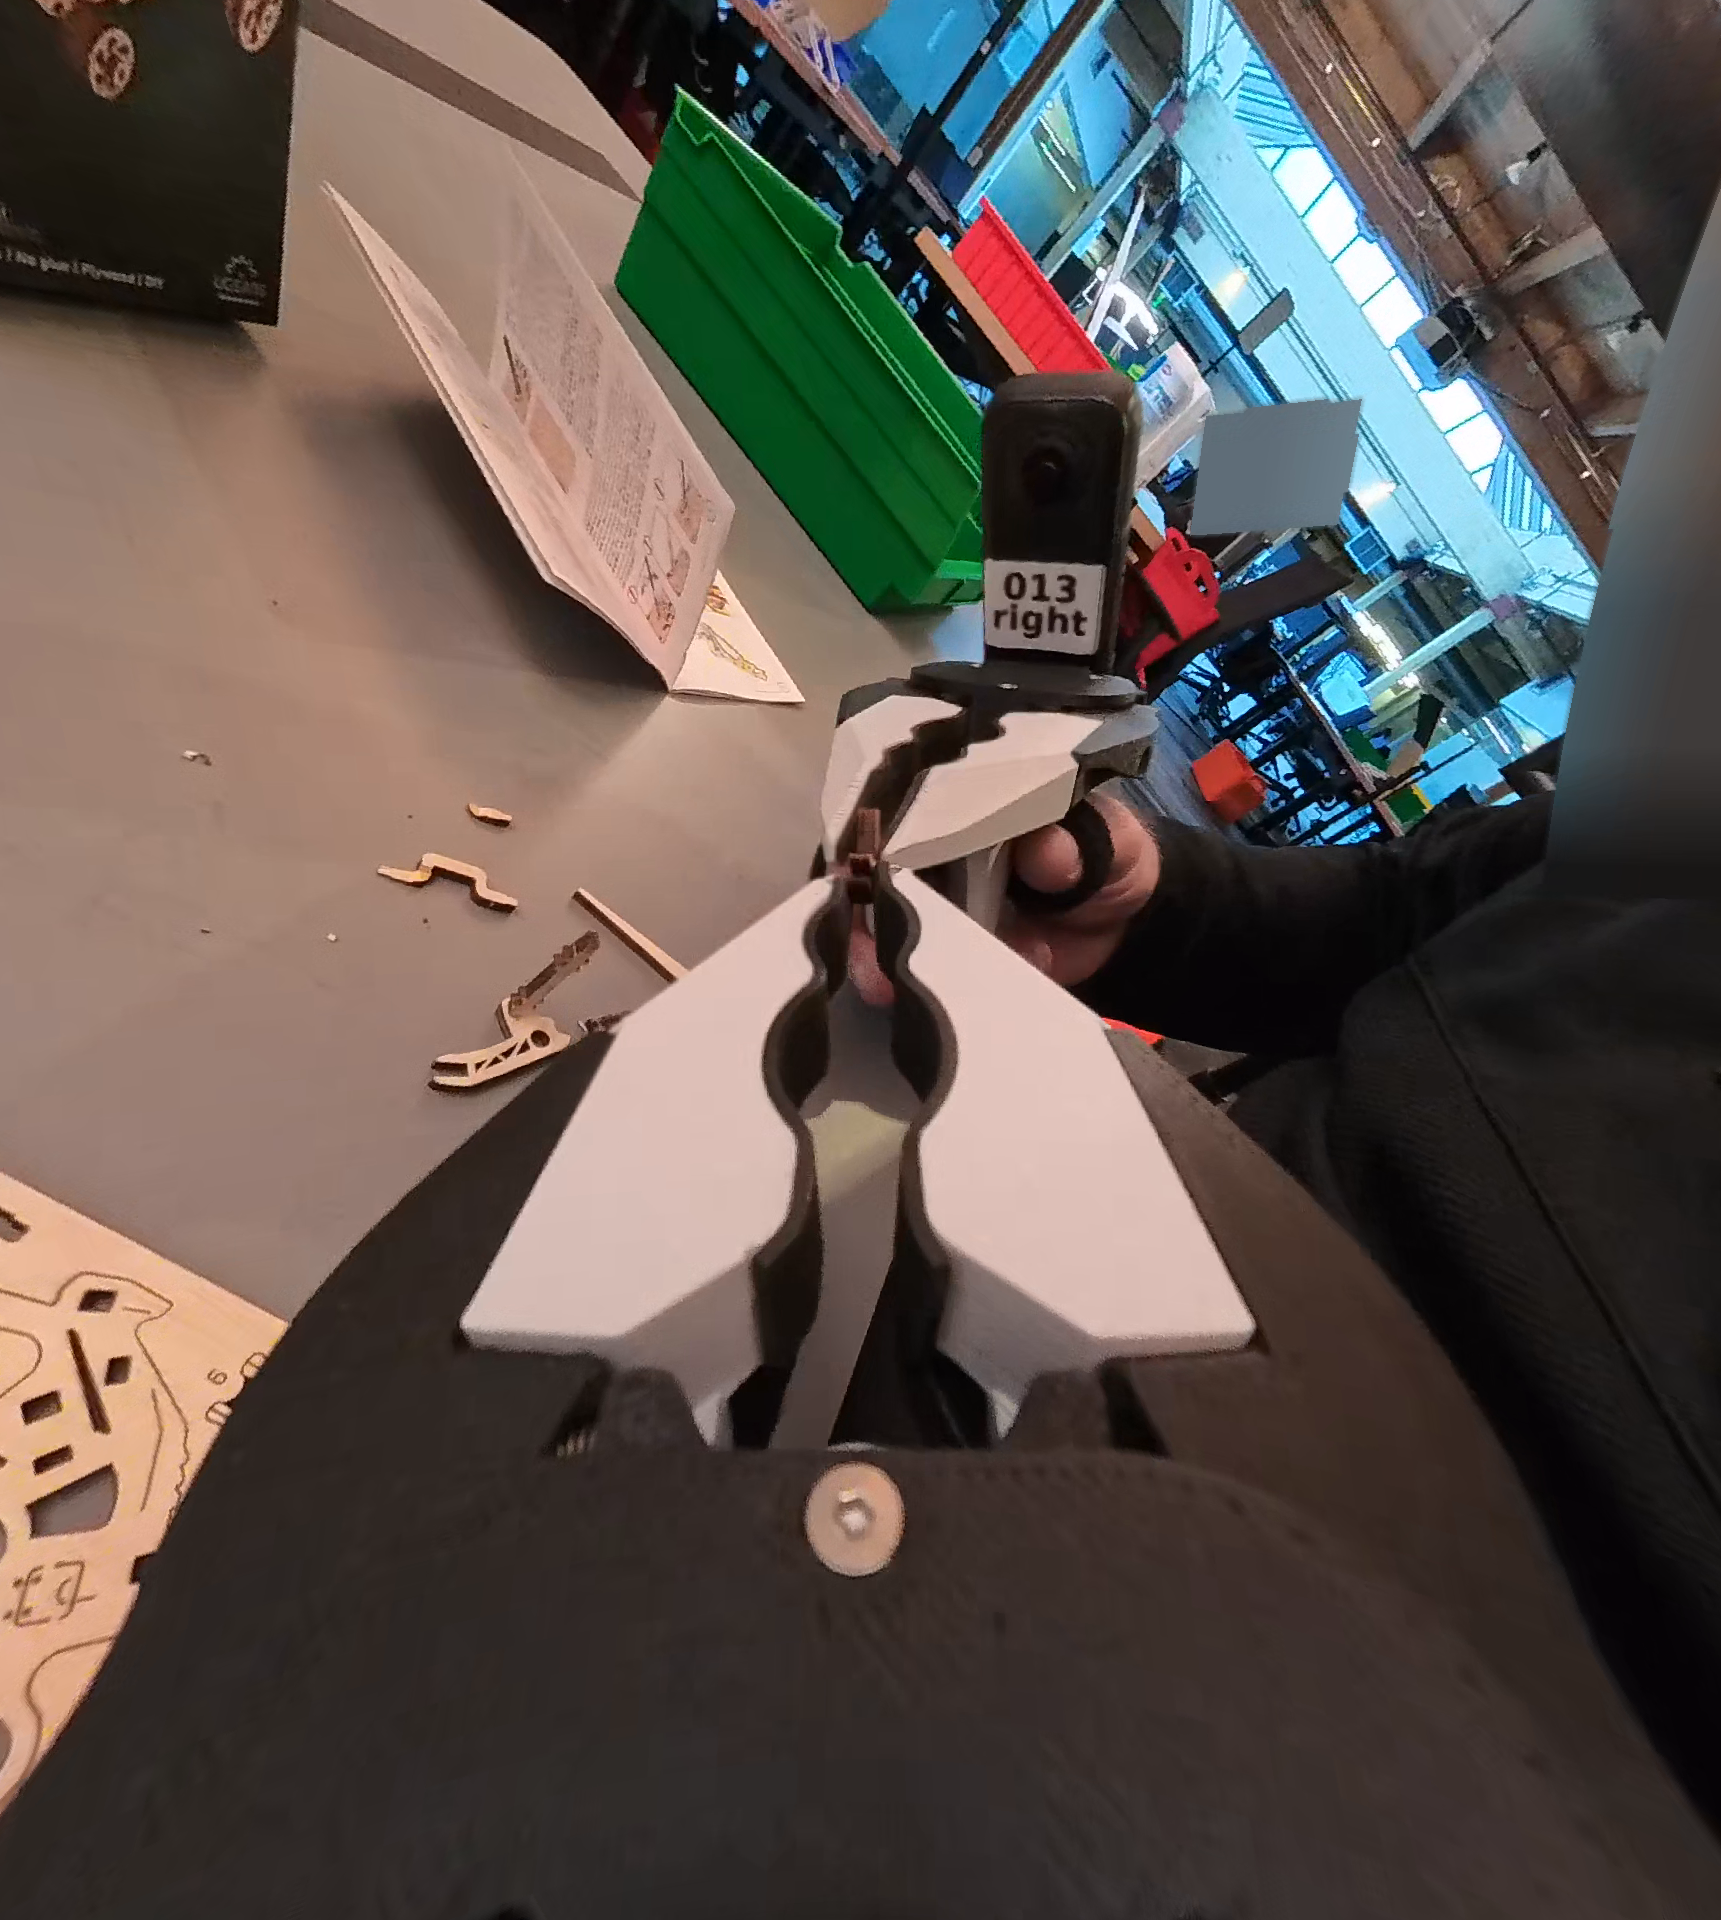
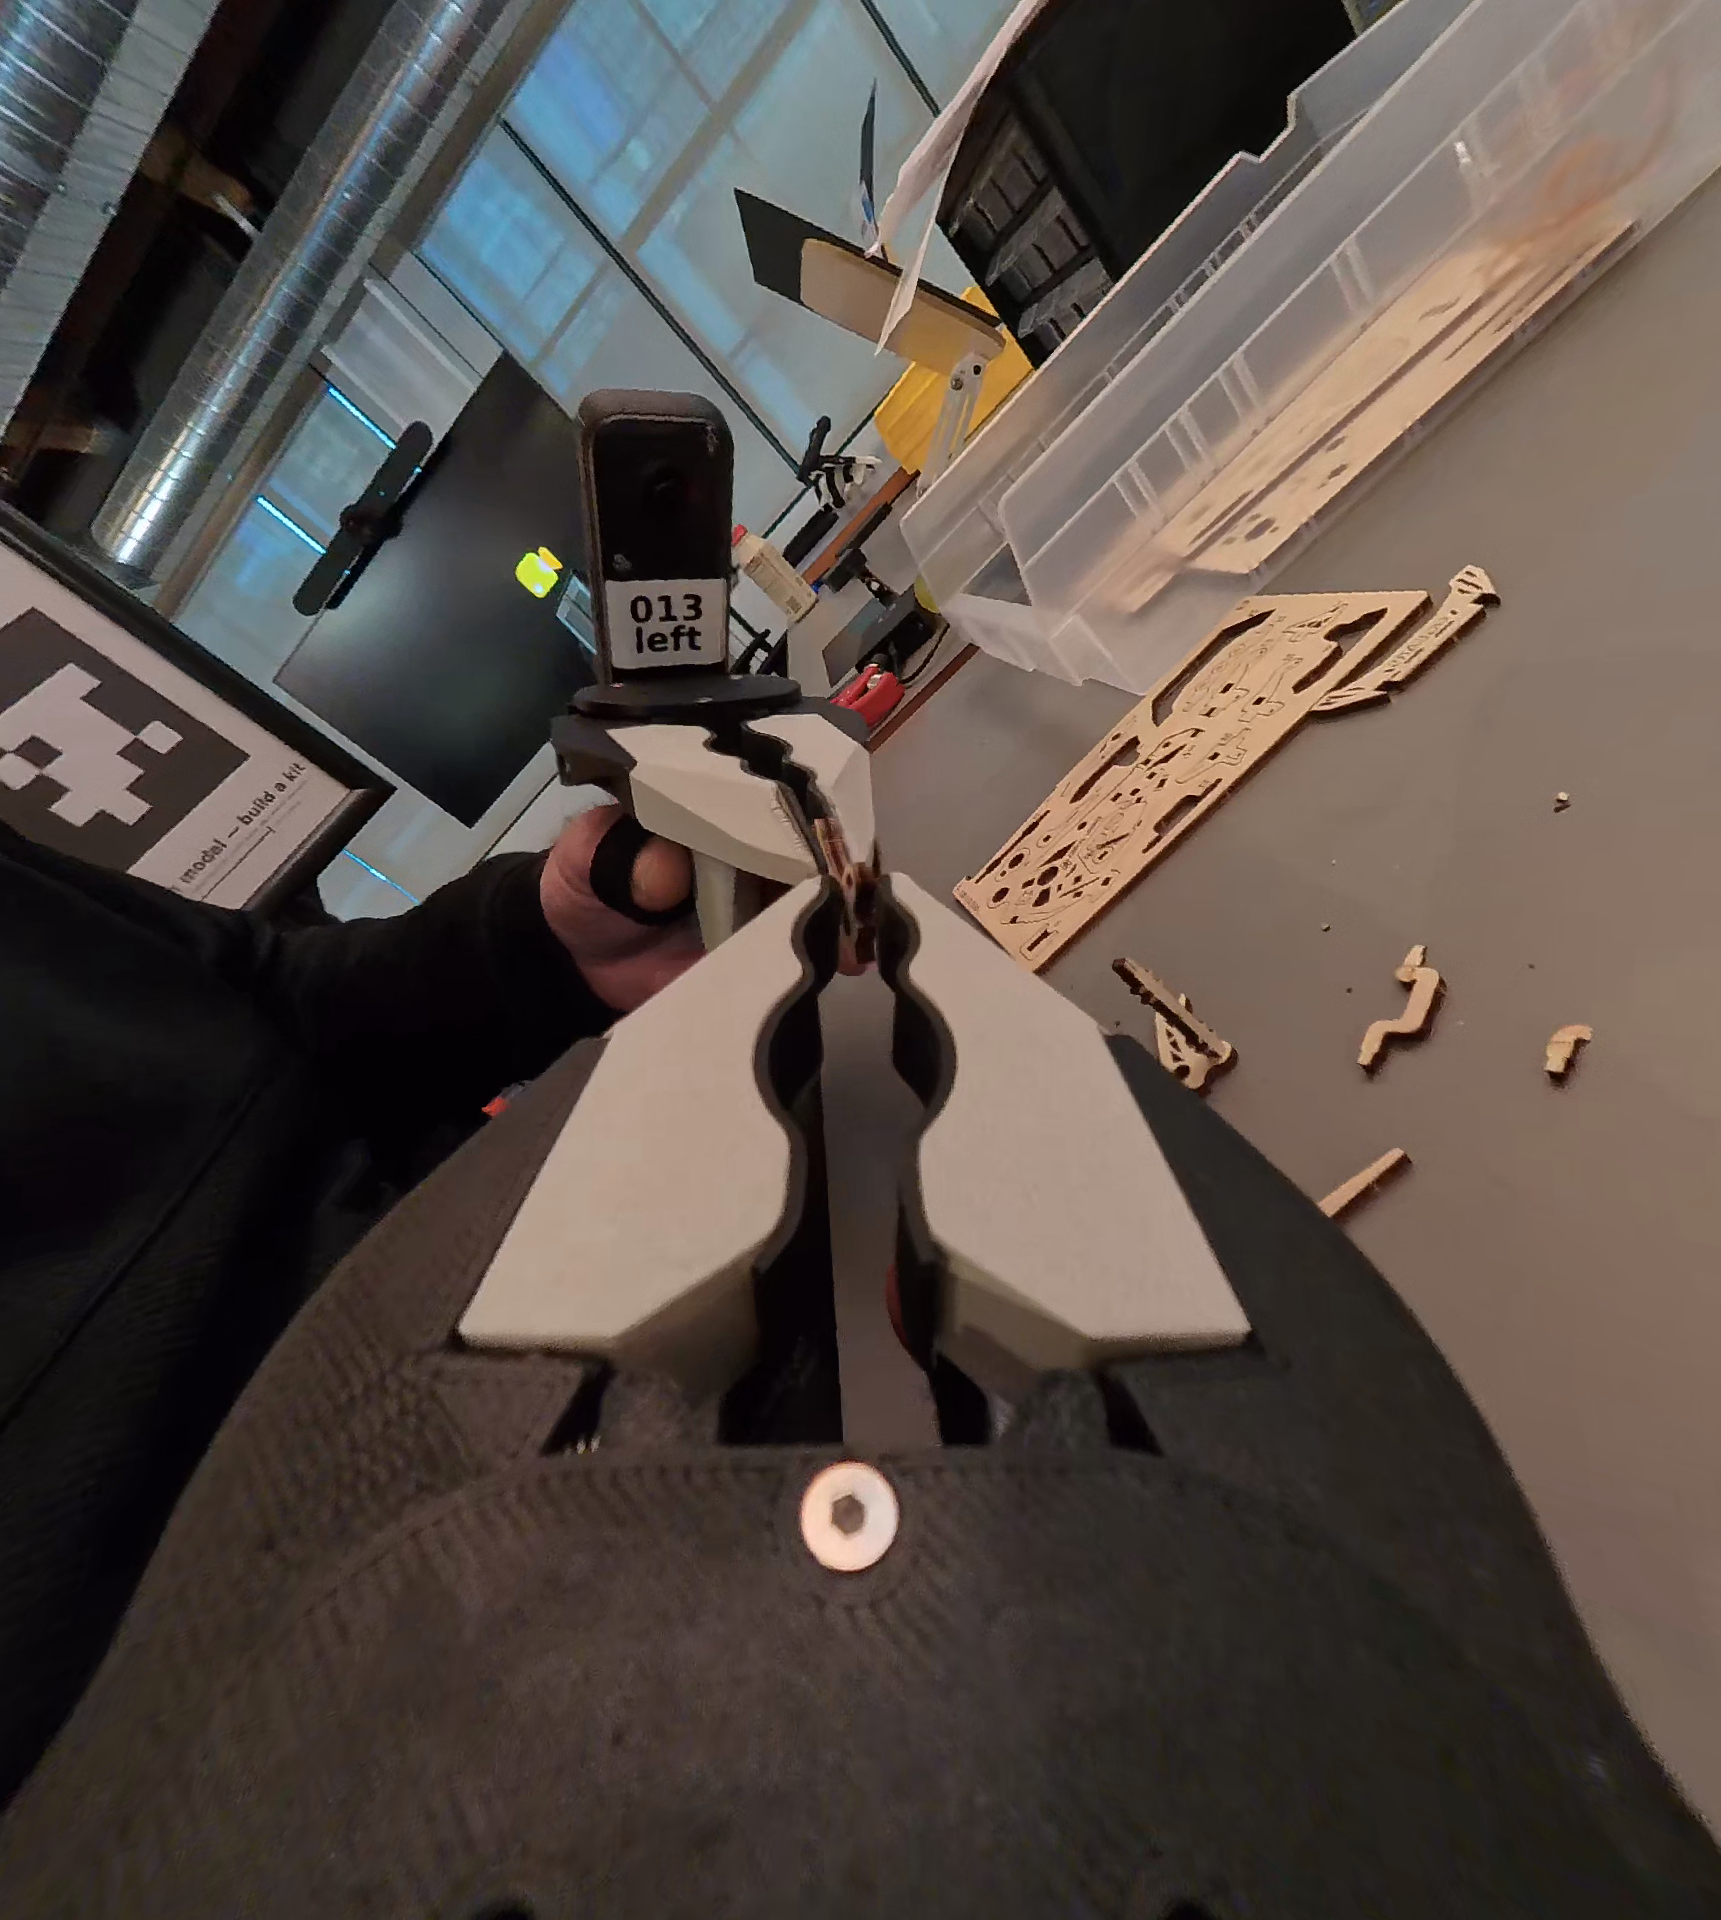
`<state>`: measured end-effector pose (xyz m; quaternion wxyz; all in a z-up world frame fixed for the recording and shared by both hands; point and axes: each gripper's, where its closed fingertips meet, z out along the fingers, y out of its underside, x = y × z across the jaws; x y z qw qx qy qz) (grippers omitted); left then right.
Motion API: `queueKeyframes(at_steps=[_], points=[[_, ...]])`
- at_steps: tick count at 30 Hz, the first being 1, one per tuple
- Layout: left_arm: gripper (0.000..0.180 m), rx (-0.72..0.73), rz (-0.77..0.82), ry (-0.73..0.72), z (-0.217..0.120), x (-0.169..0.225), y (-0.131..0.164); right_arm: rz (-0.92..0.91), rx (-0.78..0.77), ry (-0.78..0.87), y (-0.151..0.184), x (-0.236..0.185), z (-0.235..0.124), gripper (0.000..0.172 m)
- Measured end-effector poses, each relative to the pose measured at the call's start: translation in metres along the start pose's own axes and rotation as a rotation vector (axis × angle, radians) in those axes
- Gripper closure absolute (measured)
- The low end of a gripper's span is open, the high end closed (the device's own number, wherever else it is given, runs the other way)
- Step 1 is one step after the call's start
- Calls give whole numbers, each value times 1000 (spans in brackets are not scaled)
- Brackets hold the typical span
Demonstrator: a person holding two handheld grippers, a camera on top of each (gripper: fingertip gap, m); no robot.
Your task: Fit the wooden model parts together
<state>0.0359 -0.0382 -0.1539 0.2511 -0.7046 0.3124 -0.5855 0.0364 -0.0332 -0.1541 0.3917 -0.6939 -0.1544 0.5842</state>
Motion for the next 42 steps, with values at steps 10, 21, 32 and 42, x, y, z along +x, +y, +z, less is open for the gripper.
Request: queueKeyframes(at_steps=[10,21,32,42], points=[[179,-19,-190,63,-4,-28,-3,22,-22,72,5,14,-2,163],[179,-110,-347,90,-4,-45,11,6,-104,175,20,32,8,172],[179,-214,-395,133,0,-51,19,-63,-179,228,20,45,5,171],[179,-294,-406,183,2,-53,24,-53,-199,241,17,55,4,172]])
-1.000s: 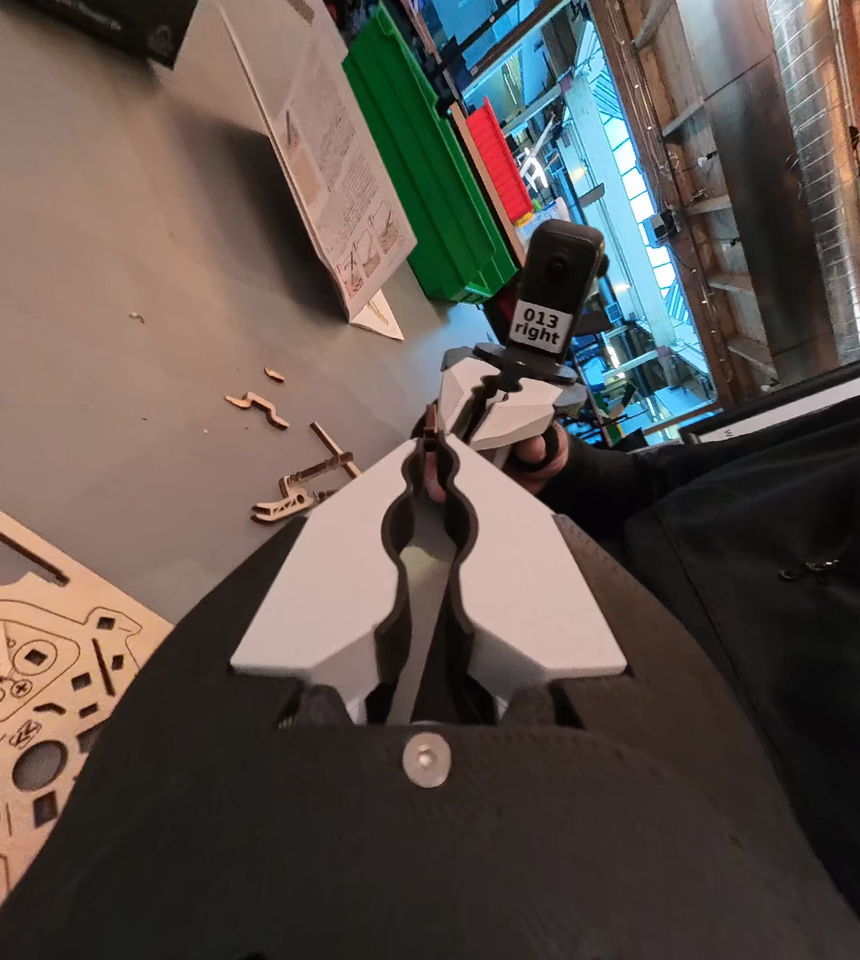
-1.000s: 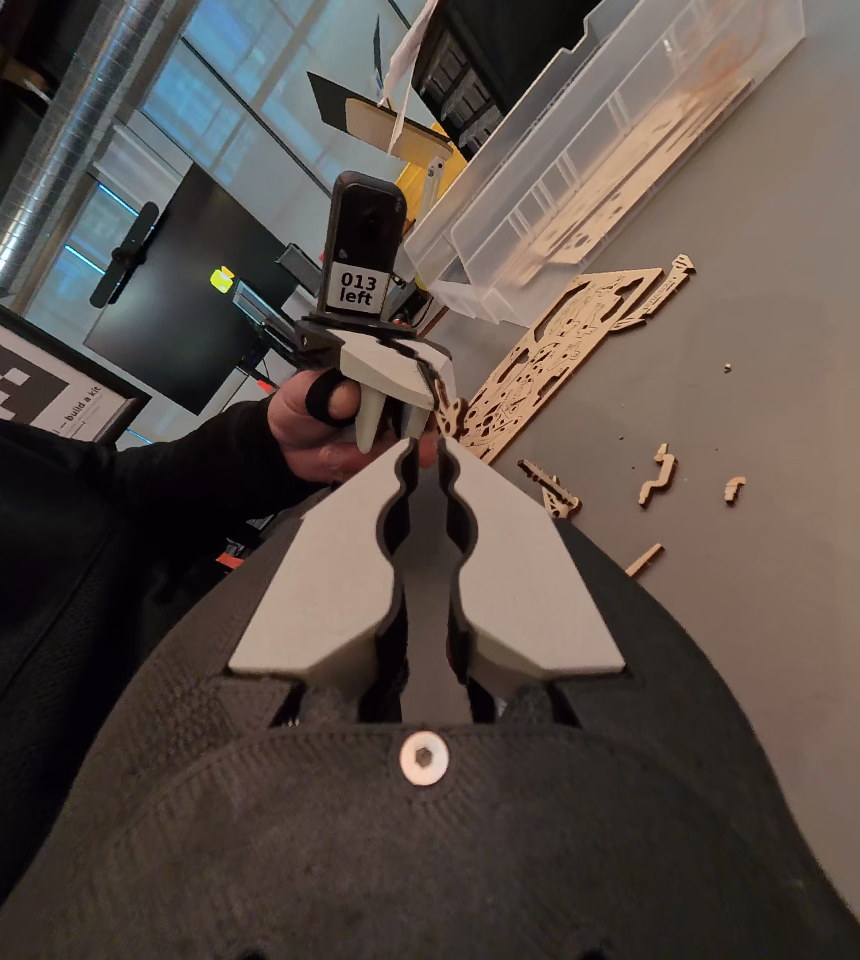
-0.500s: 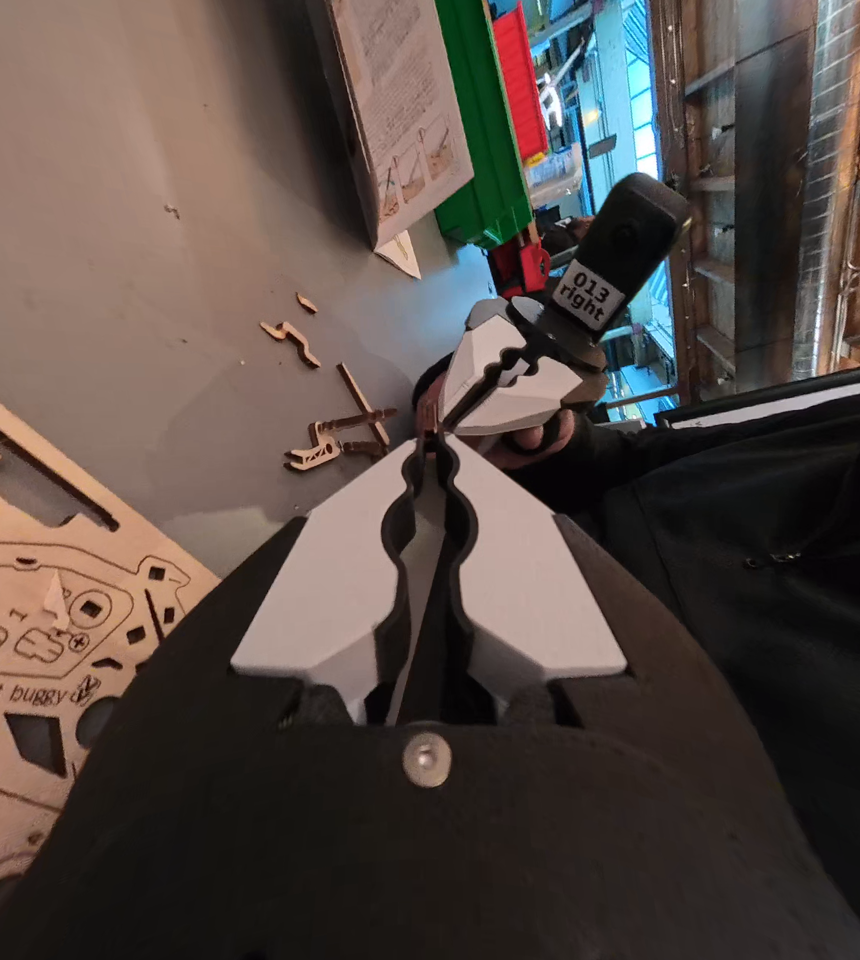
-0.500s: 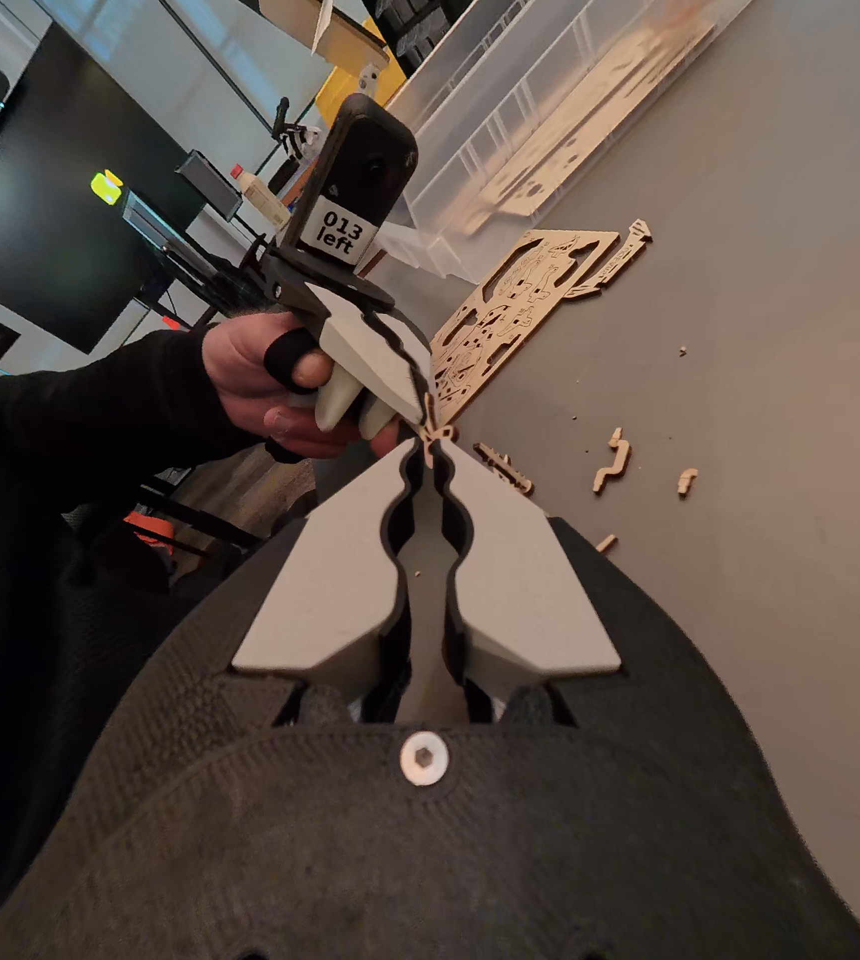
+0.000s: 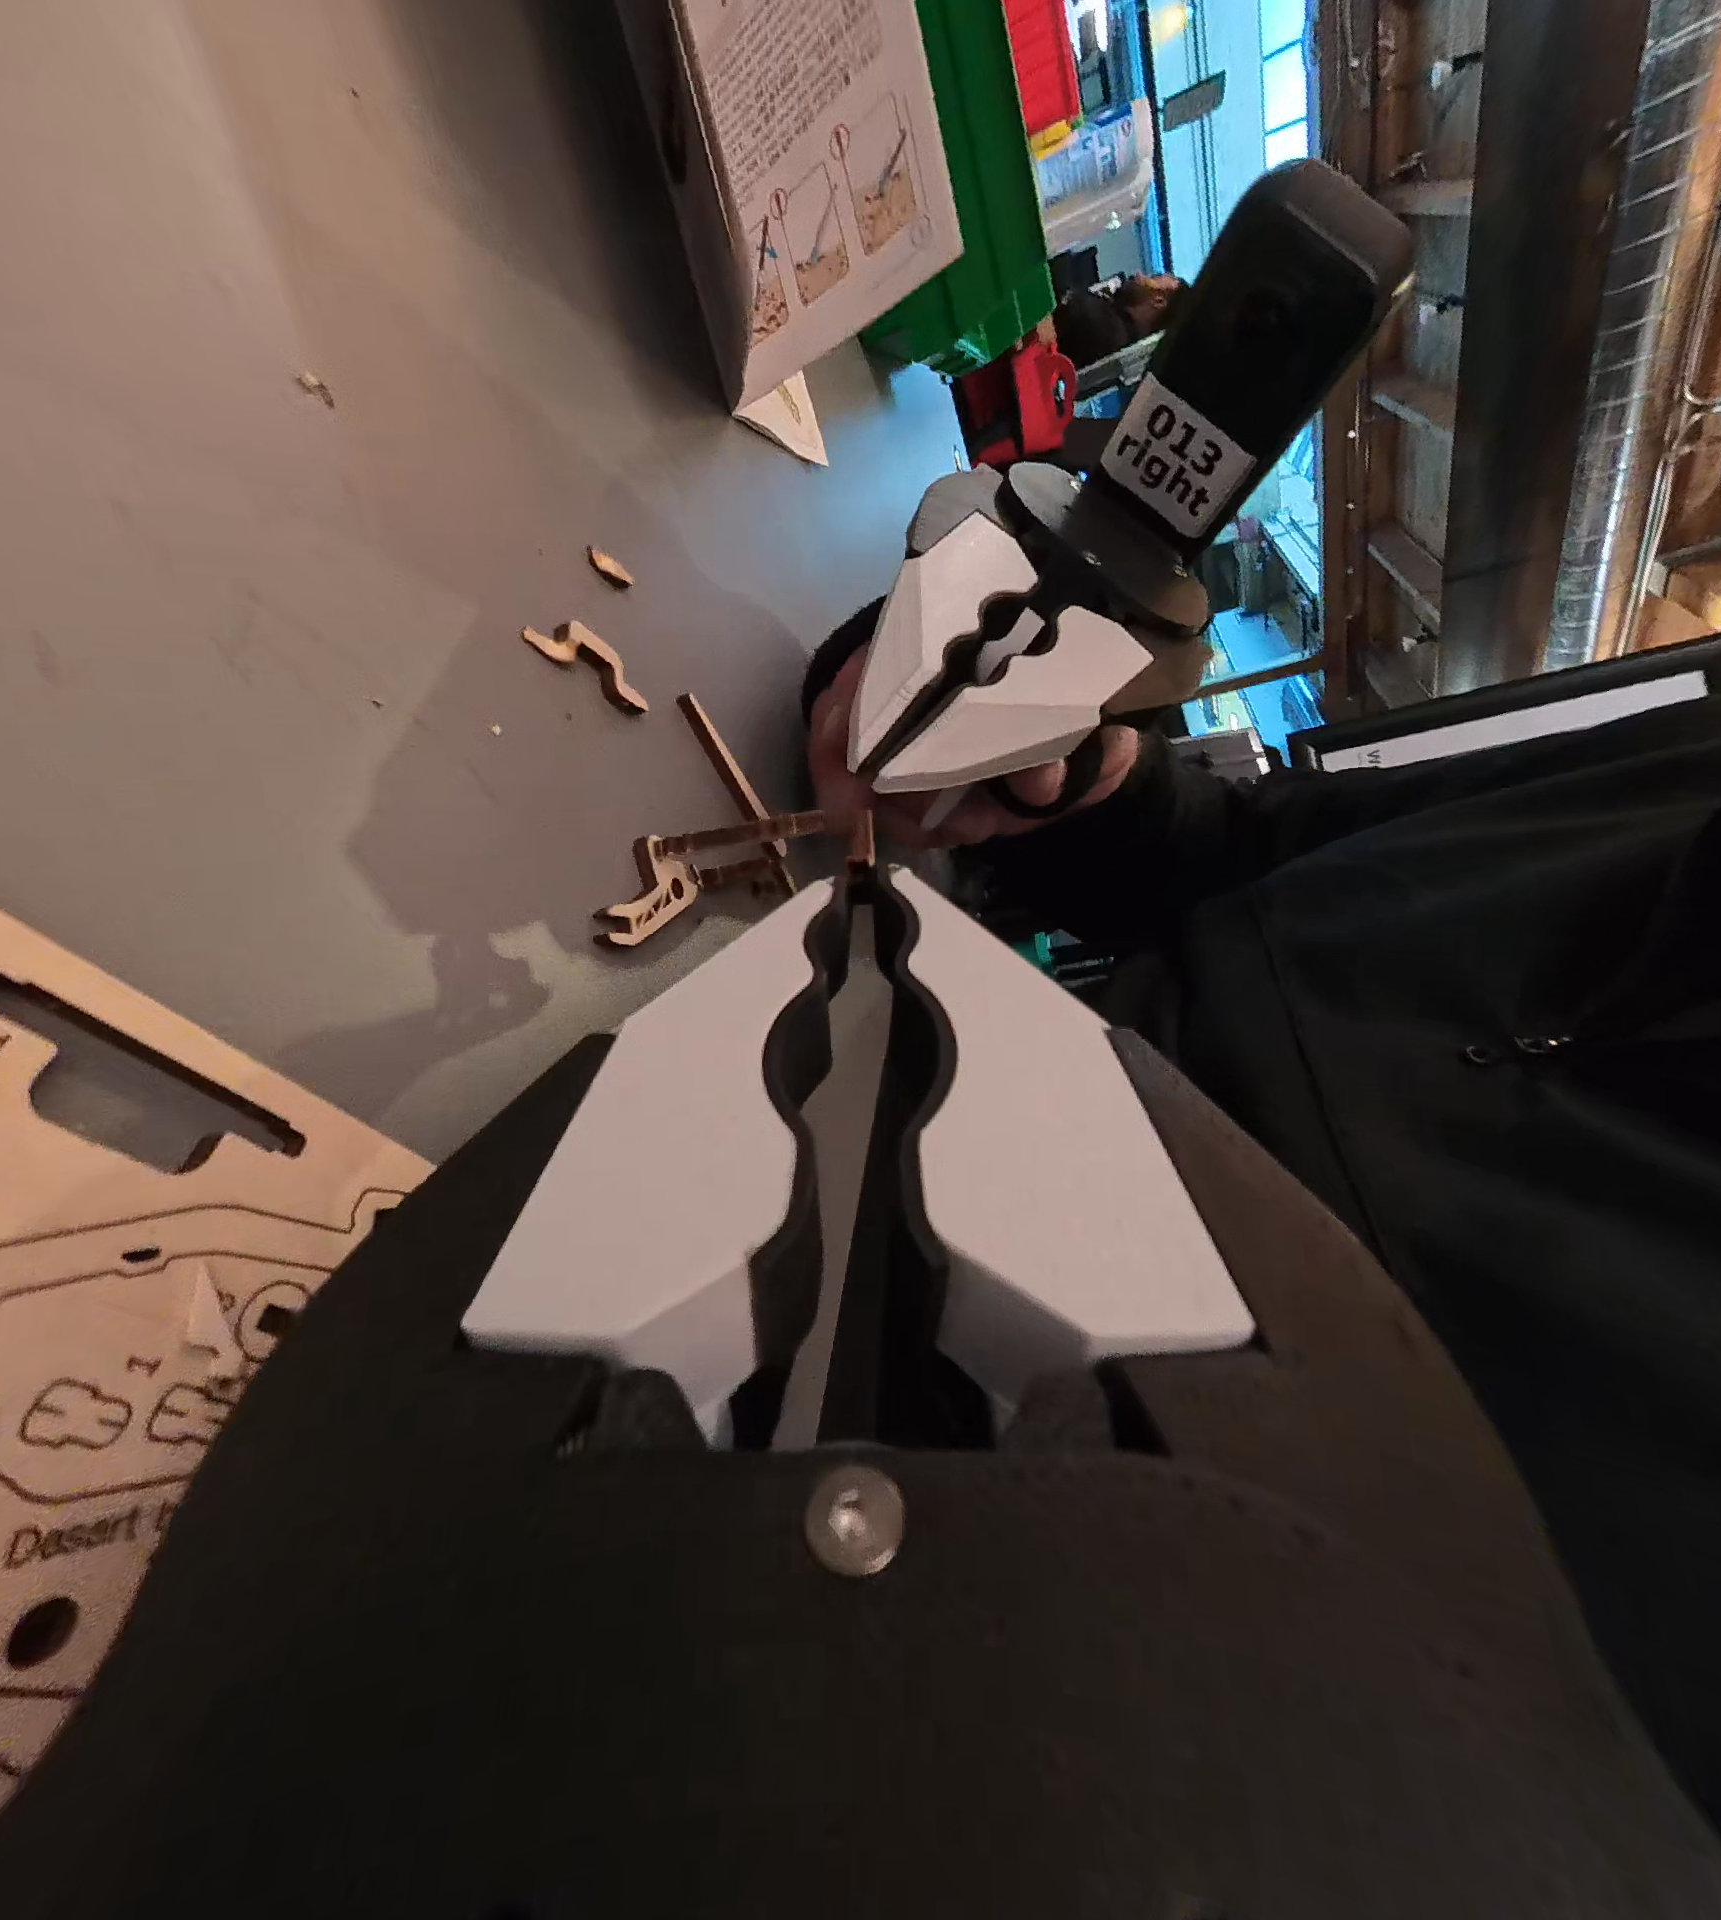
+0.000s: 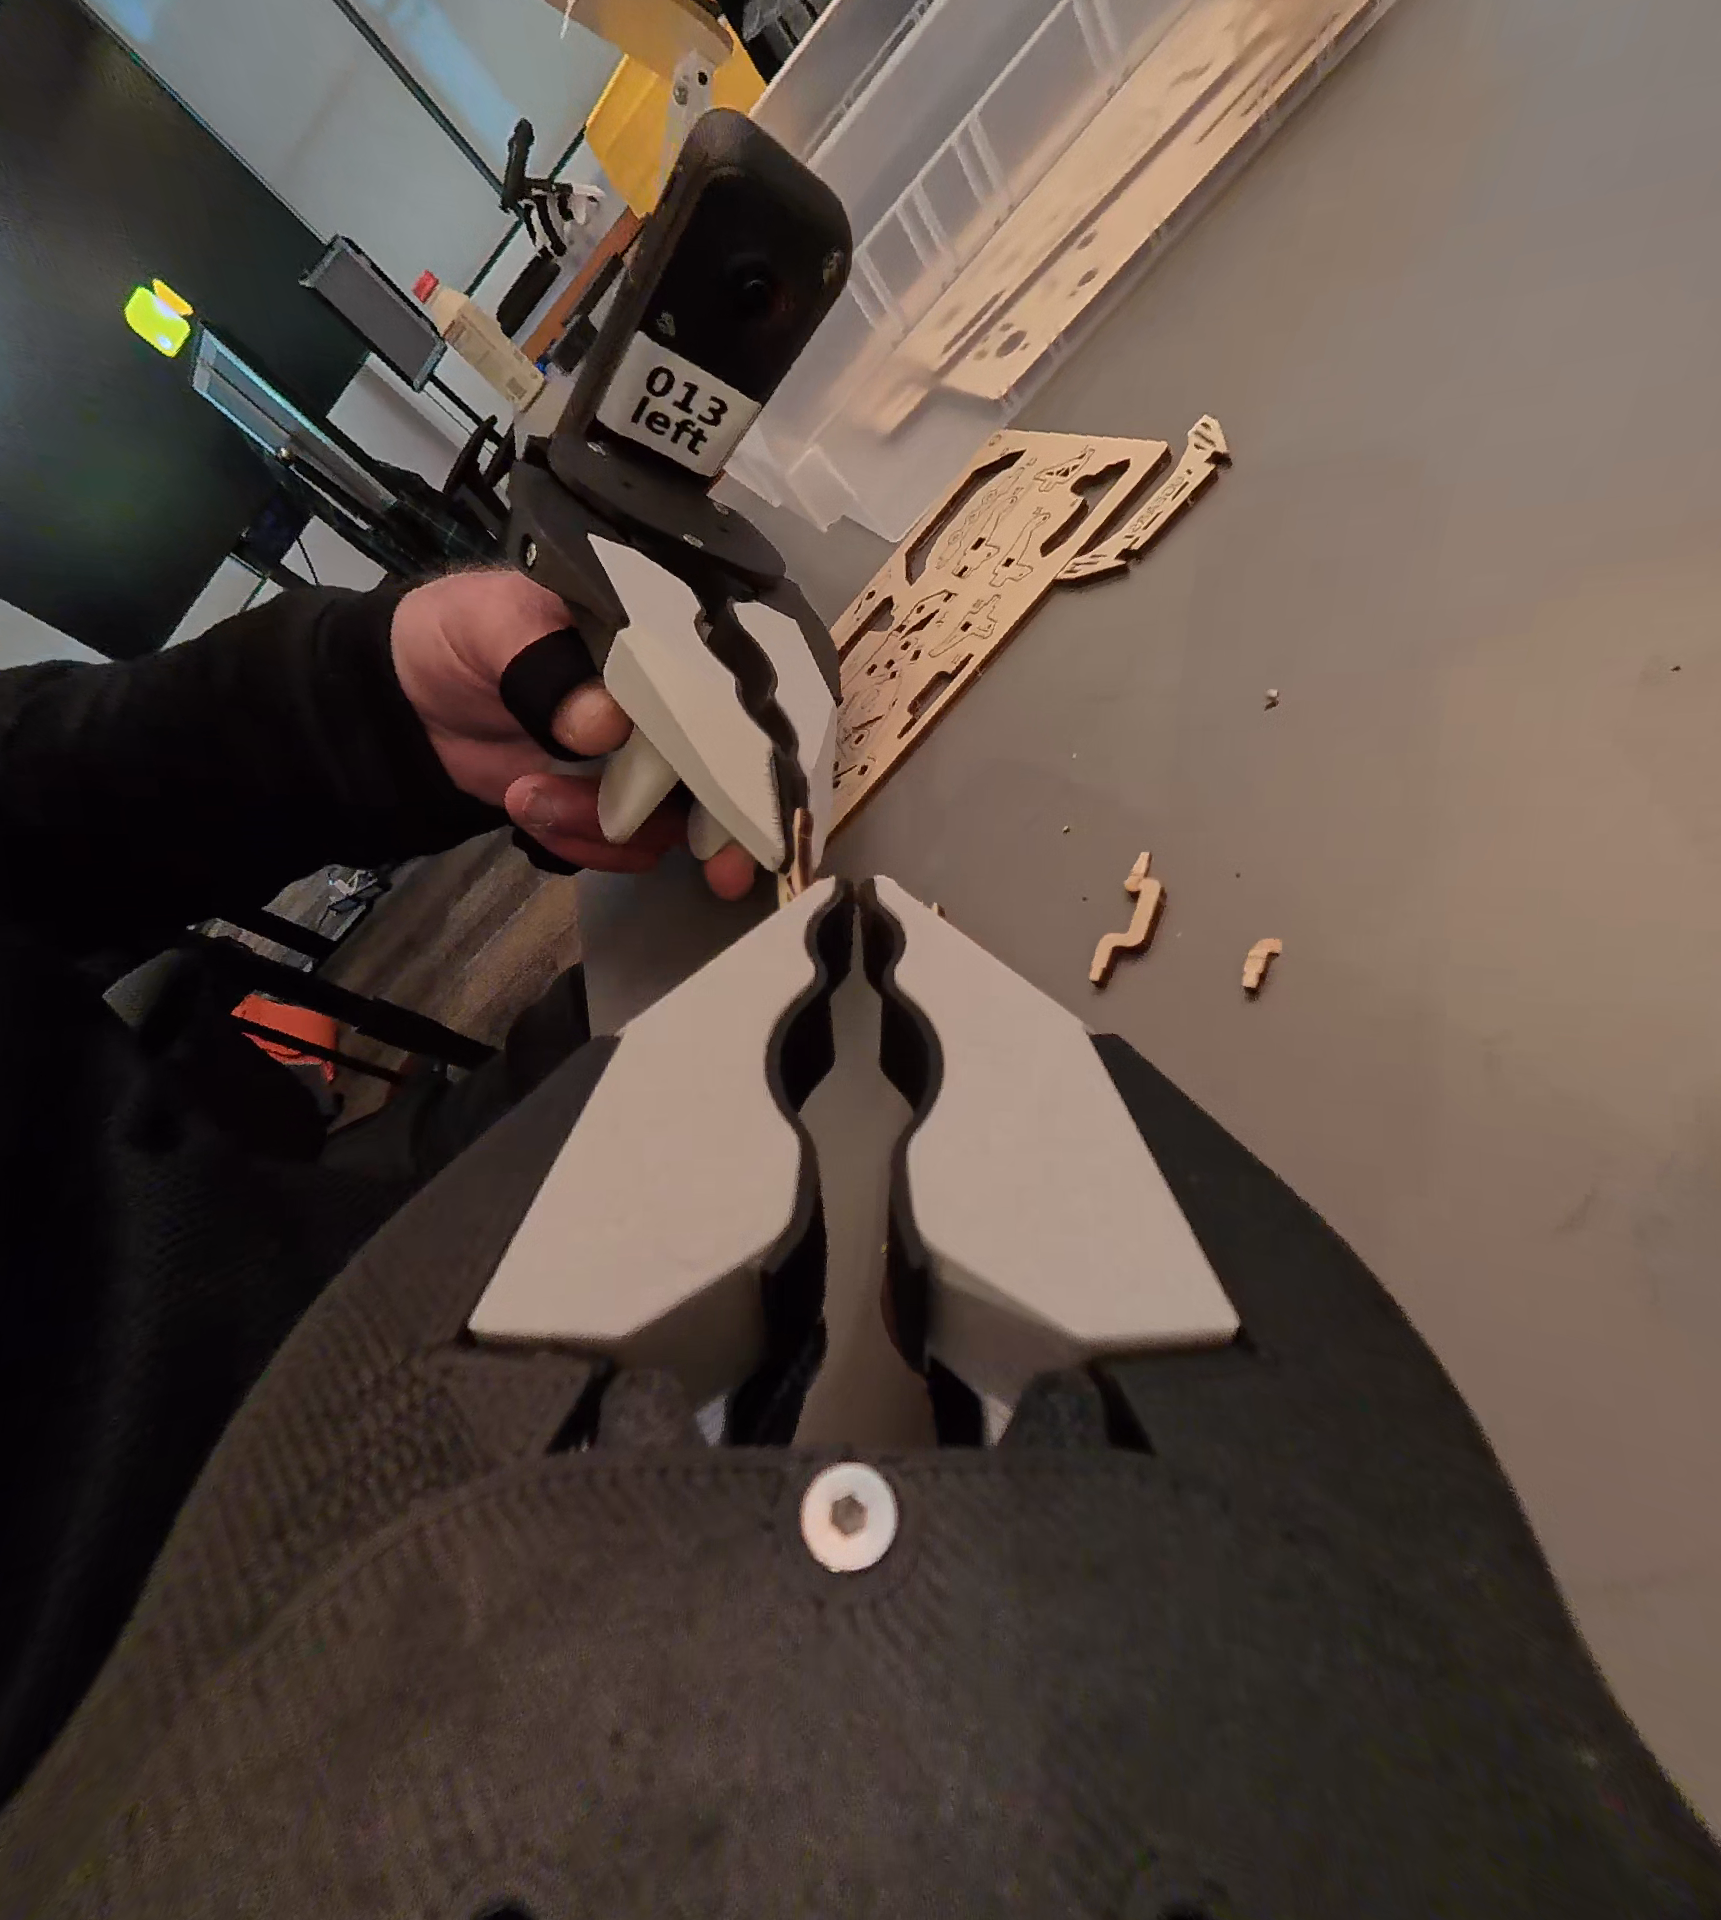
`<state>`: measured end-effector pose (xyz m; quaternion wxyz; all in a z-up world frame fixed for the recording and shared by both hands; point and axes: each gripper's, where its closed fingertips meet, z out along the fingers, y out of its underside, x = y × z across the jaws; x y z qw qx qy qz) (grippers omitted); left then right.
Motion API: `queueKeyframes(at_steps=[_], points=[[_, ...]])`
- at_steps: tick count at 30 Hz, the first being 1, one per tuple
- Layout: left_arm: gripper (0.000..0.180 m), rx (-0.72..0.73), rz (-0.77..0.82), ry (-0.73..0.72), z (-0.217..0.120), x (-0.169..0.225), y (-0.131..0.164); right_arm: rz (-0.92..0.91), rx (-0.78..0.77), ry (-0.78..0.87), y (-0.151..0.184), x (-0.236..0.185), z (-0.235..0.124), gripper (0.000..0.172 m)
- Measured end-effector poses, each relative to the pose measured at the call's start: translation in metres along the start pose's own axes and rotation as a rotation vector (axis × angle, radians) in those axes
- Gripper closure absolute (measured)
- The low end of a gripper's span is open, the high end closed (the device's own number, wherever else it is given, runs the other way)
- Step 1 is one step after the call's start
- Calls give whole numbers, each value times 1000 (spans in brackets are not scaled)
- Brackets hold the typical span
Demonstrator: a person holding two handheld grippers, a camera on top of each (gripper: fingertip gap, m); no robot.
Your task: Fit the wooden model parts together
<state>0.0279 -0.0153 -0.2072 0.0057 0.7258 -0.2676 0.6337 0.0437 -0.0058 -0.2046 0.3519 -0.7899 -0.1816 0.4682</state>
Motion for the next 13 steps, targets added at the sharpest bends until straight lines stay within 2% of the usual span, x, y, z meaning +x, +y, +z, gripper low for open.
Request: queueKeyframes(at_steps=[13], points=[[179,-5,-45,28,-3,-5,-3,11,-17,-18,-3,4,4,172]])
